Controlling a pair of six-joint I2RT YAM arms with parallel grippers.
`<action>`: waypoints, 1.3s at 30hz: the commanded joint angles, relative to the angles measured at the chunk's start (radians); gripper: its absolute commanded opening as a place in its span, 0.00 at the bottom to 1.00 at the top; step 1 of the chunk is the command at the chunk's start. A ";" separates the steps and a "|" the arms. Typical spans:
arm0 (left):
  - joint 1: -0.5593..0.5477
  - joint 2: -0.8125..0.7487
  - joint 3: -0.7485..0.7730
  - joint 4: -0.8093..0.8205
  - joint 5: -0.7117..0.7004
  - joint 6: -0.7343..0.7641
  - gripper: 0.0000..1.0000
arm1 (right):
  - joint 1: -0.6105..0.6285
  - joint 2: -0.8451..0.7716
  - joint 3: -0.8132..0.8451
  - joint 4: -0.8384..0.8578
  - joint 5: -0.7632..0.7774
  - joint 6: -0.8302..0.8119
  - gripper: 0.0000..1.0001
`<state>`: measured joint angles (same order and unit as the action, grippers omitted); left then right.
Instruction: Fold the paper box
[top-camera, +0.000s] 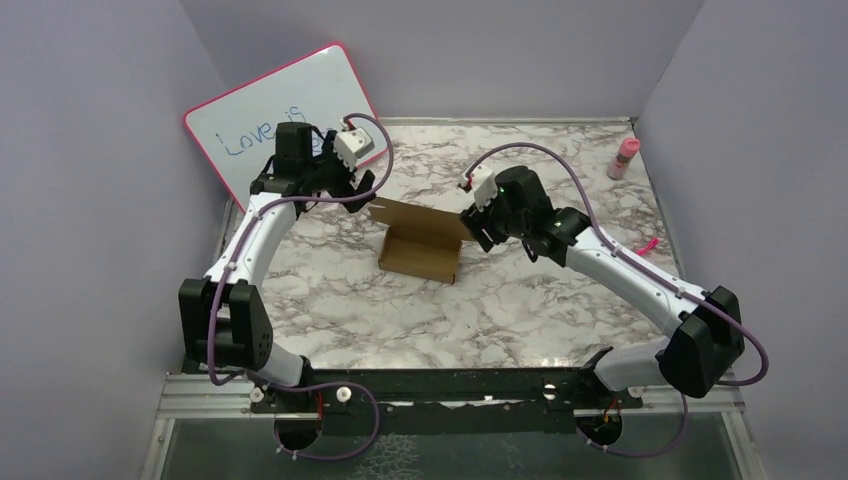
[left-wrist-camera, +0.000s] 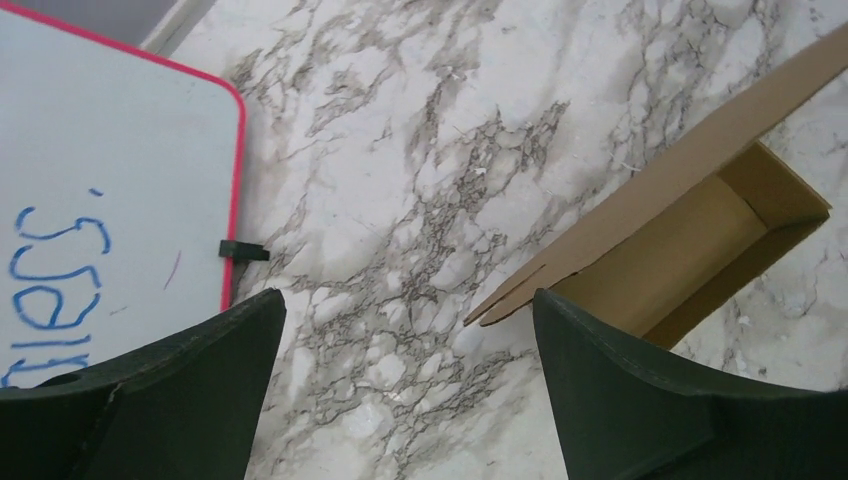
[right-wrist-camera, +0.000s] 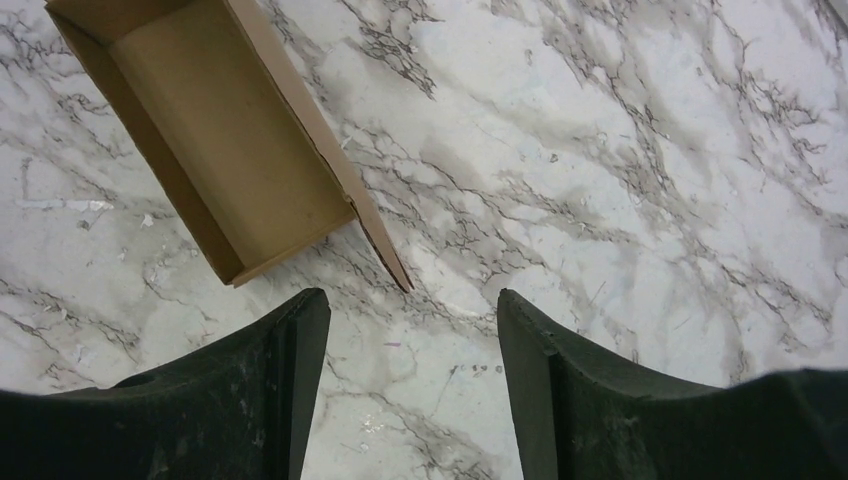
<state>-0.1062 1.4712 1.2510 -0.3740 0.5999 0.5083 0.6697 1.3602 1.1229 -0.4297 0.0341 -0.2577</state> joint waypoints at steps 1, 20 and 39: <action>0.017 0.054 0.020 -0.086 0.182 0.224 0.91 | -0.015 0.019 -0.012 0.088 -0.075 -0.035 0.66; 0.042 0.239 0.097 -0.143 0.438 0.320 0.68 | -0.032 0.088 -0.072 0.159 -0.102 -0.097 0.44; 0.005 0.311 0.117 -0.150 0.446 0.341 0.42 | -0.039 0.077 -0.127 0.229 -0.121 -0.106 0.18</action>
<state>-0.0971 1.7718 1.3350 -0.5148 1.0023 0.8150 0.6392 1.4509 1.0061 -0.2382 -0.0692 -0.3489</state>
